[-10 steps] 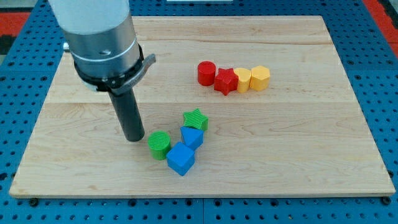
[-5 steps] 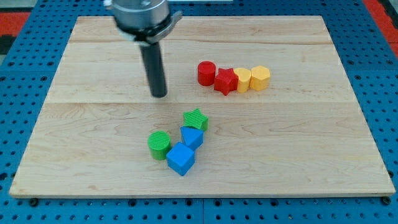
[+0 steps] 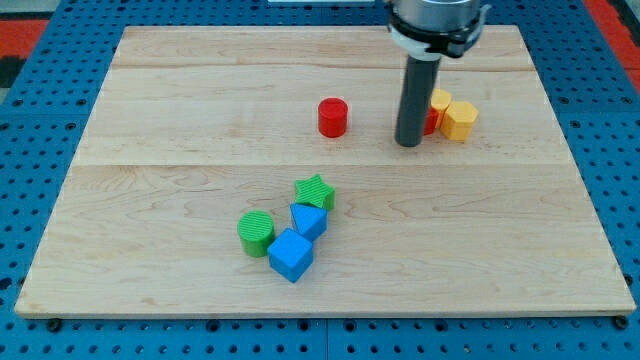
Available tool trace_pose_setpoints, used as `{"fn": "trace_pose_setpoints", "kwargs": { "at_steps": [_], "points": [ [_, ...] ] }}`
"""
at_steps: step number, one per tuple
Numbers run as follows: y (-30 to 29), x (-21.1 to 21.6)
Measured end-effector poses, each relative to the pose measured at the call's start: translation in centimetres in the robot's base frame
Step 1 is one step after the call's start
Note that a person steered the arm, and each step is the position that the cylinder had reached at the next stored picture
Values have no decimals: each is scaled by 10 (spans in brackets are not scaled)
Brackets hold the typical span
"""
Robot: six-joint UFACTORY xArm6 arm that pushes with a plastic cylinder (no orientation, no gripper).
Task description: Separate the yellow blocks from red star
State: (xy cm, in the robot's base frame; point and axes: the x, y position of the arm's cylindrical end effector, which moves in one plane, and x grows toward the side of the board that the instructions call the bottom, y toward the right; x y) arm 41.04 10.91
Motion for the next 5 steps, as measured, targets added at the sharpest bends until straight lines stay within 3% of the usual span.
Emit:
{"fn": "trace_pose_setpoints", "kwargs": {
  "at_steps": [1,2,3,5],
  "points": [
    [14,18],
    [82,10],
    [113,-14],
    [49,-20]
  ]
}}
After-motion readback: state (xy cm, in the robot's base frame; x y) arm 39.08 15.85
